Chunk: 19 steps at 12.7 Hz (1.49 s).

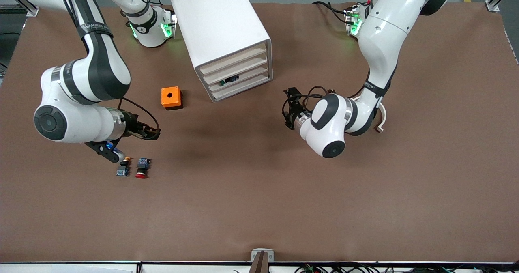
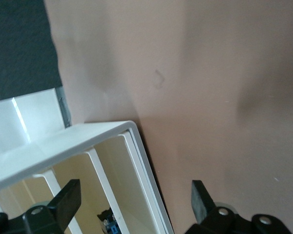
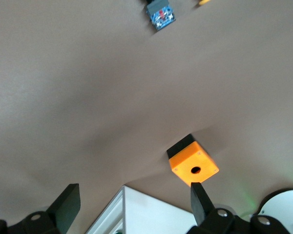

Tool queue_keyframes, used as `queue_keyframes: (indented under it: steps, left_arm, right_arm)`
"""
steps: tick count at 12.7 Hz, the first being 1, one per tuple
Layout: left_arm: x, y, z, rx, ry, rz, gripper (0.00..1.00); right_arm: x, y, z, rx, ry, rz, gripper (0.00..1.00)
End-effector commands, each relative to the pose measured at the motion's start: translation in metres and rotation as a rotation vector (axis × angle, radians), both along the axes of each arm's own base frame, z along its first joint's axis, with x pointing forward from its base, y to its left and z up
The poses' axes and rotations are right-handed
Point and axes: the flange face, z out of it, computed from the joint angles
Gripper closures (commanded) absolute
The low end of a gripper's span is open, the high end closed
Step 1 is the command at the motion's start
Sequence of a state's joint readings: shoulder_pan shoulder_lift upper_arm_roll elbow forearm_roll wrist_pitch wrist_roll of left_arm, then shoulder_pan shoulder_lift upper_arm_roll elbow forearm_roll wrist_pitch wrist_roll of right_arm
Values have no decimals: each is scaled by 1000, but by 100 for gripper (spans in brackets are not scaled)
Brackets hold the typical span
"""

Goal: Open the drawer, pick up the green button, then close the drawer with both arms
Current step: 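Grasp the white drawer's front frame with the left gripper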

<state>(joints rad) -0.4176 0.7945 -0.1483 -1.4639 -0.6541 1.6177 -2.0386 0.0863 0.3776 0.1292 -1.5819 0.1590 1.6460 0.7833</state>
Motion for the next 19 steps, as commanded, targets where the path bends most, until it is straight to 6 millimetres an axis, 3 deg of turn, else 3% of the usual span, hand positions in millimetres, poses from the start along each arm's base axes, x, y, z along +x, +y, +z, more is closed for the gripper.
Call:
queue_keyframes:
  steps: [1, 4, 7, 12, 15, 18, 19]
  left_arm:
    - [-1, -12, -11, 38, 100, 116, 1]
    - [-6, -23, -19, 47, 196, 208, 3]
    - [-21, -40, -41, 82, 319, 283, 8]
    - [-70, -90, -55, 145, 400, 251, 19]
    - [-101, -116, -62, 154, 404, 196, 24]
    - [-113, -124, -70, 159, 404, 176, 40]
    - [-119, -129, -71, 160, 403, 163, 51]
  right_arm:
    - [4, 0, 3, 40, 28, -81, 0]
    - [5, -2, 5, 85, 46, -141, 0]
    - [5, 1, 6, 107, 61, -180, 0]
    - [2, 19, 8, 149, 101, -262, 0]
    - [-2, 43, 11, 152, 116, -292, 0]
    - [-7, 65, 14, 154, 123, -311, 0]
    - [-7, 73, 14, 160, 124, -346, 0]
